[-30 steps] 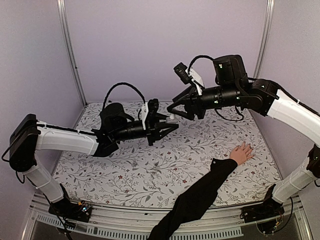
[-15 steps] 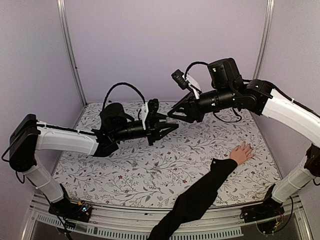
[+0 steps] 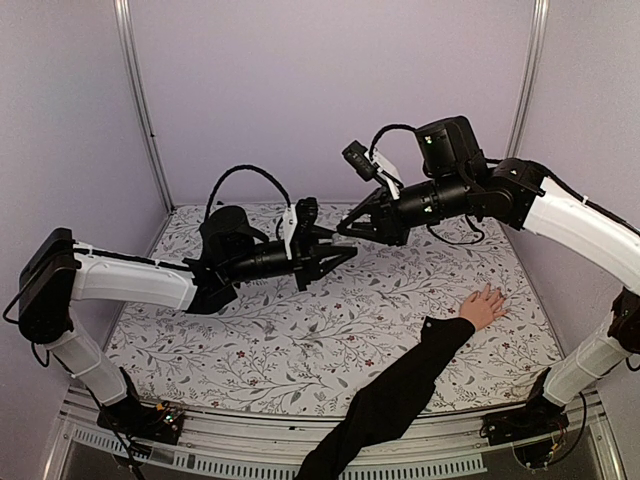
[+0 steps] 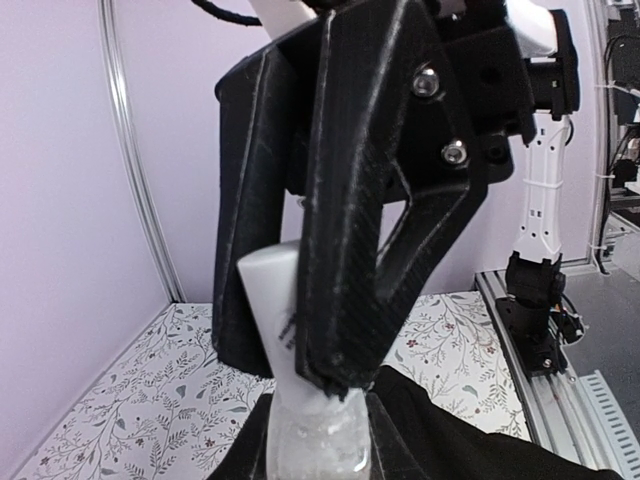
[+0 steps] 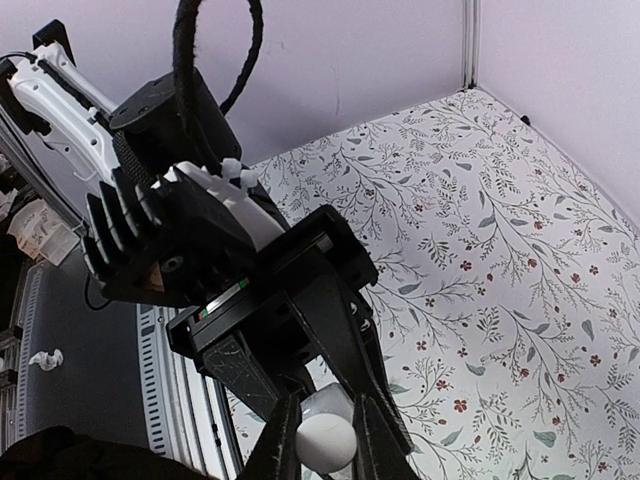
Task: Paint the nails
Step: Unscrew the nail polish bottle.
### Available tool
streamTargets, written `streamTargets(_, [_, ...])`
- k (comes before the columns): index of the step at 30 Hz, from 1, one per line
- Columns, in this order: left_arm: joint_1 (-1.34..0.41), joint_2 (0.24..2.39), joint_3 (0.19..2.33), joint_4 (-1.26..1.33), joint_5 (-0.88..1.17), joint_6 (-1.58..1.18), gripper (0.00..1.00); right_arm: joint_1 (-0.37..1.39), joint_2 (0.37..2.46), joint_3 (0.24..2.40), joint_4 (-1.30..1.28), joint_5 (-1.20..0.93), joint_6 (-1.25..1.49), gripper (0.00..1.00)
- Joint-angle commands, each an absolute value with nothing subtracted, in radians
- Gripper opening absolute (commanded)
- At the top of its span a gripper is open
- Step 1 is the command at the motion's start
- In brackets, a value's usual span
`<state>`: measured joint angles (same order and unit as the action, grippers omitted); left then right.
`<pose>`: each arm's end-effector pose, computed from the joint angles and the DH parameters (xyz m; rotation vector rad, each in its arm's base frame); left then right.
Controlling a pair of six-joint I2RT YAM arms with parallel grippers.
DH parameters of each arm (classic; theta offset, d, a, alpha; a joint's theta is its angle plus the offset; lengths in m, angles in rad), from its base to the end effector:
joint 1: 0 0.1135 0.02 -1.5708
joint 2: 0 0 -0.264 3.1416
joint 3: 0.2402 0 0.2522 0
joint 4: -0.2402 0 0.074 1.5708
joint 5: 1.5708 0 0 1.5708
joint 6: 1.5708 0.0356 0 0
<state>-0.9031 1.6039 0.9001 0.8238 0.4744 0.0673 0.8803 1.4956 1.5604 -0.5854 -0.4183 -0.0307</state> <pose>0.2097 -0.2922 0.2772 1.0572 1.1316 -1.0140 0.2010 0.2660 0.3995 -1.1936 1.8303 0.9373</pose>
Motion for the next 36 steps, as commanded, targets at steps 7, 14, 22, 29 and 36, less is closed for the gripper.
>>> streamTargets(7, [-0.901,1.604,0.906,0.830,0.448,0.047,0.00,0.885,1.481,1.579,-0.595,-0.427,-0.099,0.00])
streamTargets(14, [-0.896,1.608,0.914,0.830,0.455,0.029,0.00,0.902,1.481,1.575,-0.595,-0.382,-0.130,0.00])
streamTargets(22, [-0.891,1.617,0.924,0.821,0.454,0.012,0.00,0.925,1.469,1.571,-0.595,-0.335,-0.156,0.00])
streamTargets(29, [-0.888,1.623,0.930,0.812,0.451,0.010,0.00,0.925,1.451,1.562,-0.570,-0.321,-0.160,0.00])
streamTargets(36, [-0.887,1.626,0.935,0.808,0.451,0.009,0.00,0.925,1.436,1.556,-0.559,-0.327,-0.161,0.00])
